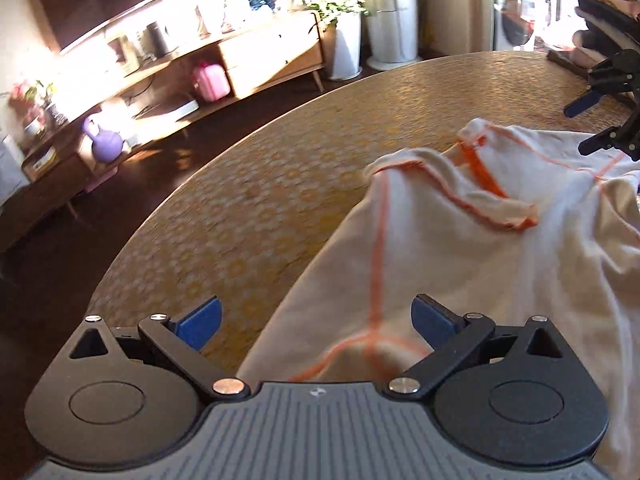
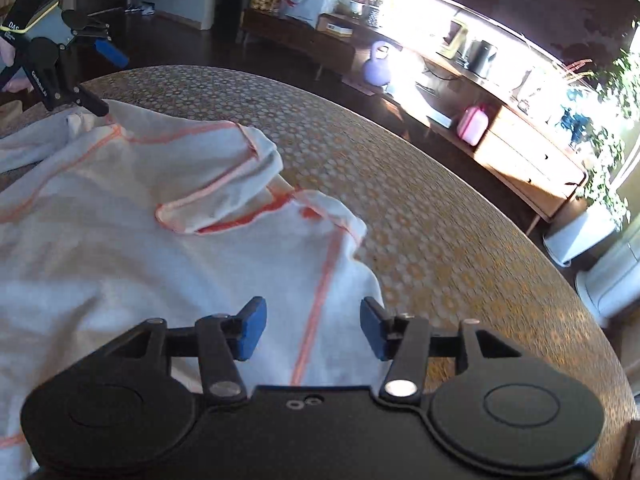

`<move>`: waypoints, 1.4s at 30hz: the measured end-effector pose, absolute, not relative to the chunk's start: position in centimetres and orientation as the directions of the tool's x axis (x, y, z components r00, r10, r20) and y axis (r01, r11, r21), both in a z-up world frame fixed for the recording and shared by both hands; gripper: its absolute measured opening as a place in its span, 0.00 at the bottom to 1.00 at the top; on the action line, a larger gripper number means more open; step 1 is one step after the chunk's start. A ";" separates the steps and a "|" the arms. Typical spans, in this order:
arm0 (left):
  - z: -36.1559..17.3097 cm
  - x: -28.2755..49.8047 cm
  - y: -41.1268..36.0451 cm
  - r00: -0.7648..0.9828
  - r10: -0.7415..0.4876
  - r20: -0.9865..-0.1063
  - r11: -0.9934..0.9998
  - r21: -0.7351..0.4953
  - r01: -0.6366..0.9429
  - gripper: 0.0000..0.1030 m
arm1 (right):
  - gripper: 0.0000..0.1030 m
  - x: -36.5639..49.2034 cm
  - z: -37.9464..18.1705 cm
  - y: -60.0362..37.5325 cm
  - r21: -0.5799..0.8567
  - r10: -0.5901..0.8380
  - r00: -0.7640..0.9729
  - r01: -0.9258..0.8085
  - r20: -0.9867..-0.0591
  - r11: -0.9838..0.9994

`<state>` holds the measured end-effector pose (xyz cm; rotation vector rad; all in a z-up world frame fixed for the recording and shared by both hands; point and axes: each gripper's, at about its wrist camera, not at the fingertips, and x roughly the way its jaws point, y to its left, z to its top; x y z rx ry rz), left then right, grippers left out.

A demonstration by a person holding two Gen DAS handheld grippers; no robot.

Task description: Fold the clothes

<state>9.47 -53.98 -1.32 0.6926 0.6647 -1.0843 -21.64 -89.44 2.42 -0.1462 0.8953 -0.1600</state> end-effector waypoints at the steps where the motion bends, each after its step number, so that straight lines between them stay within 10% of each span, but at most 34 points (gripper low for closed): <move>1: -1.5 10.2 -52.5 0.328 -0.540 -0.776 0.324 0.168 0.931 0.99 | 1.00 -20.6 2.3 -89.1 -0.194 -0.191 0.614 0.063 -0.766 0.979; 9: -4.4 11.5 -44.3 0.216 -0.453 -0.865 0.300 0.081 0.951 0.88 | 1.00 -15.9 0.3 -86.6 -0.209 -0.170 0.558 -0.006 -0.812 0.978; 22: -5.3 12.8 -41.6 0.121 -0.495 -0.860 0.283 -0.028 0.959 0.07 | 1.00 -16.4 -1.3 -84.9 -0.200 -0.225 0.508 0.103 -0.832 0.974; 28: -5.5 17.1 -41.3 0.297 -0.417 -0.859 0.357 0.145 0.923 0.04 | 1.00 -16.8 -1.5 -85.8 -0.190 -0.243 0.500 0.156 -0.831 0.969; 33: -4.6 18.9 -40.2 0.053 -0.487 -0.872 0.362 -0.146 0.921 0.05 | 1.00 -17.0 -1.7 -86.3 -0.186 -0.258 0.496 0.190 -0.829 0.964; 42: -3.2 15.1 -37.6 -0.001 -0.491 -0.871 0.312 -0.177 0.934 0.22 | 1.00 -16.7 -1.6 -85.7 -0.228 -0.288 0.486 0.180 -0.825 0.957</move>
